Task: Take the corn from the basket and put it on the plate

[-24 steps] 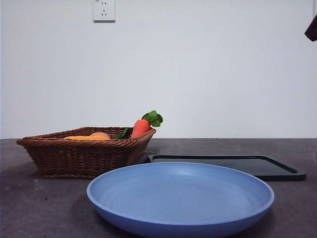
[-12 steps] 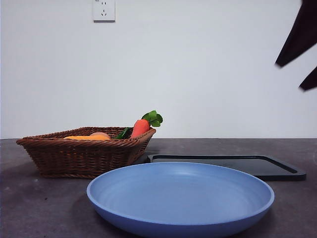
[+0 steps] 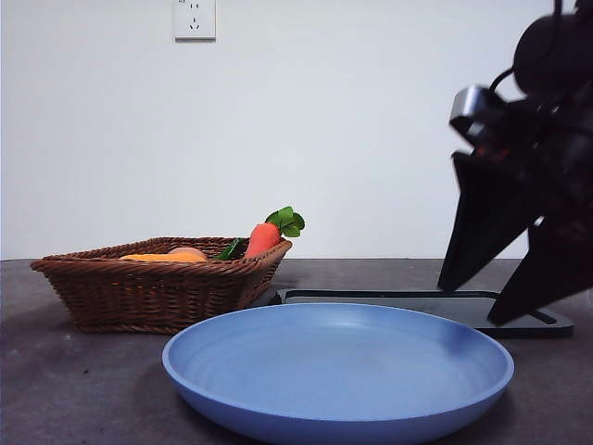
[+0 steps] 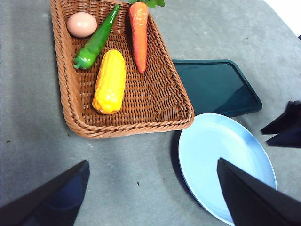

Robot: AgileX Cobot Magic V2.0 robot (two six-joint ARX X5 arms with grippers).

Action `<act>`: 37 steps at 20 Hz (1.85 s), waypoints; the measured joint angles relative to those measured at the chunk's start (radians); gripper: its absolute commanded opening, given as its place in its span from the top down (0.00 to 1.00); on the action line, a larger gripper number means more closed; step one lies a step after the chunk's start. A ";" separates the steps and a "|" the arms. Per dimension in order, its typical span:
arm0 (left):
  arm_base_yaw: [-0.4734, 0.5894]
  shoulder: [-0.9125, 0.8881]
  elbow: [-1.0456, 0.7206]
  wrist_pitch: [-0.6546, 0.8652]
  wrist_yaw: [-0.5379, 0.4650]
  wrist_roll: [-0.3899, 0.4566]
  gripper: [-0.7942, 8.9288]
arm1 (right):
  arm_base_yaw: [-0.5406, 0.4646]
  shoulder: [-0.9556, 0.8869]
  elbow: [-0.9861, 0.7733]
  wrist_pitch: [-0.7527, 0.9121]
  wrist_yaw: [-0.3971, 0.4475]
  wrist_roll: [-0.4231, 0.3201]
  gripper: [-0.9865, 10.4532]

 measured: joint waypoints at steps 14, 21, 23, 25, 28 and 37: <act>0.000 0.027 0.000 0.000 0.000 0.000 0.46 | 0.028 0.107 0.000 0.050 0.002 0.024 0.91; -0.014 0.103 0.000 0.017 0.000 0.000 0.47 | 0.027 0.097 0.000 -0.010 0.000 0.042 0.91; -0.031 0.118 0.000 0.019 0.000 0.000 0.47 | 0.018 0.059 0.000 -0.032 0.000 0.046 0.91; -0.051 0.132 0.000 0.036 0.000 0.000 0.47 | 0.010 0.005 0.005 -0.069 -0.001 0.053 0.91; -0.081 0.167 0.000 0.092 -0.004 0.000 0.47 | -0.003 -0.095 0.006 -0.119 0.000 0.058 0.91; -0.196 0.433 0.091 0.288 -0.066 0.010 0.47 | -0.056 -0.360 0.019 -0.129 0.002 0.167 0.91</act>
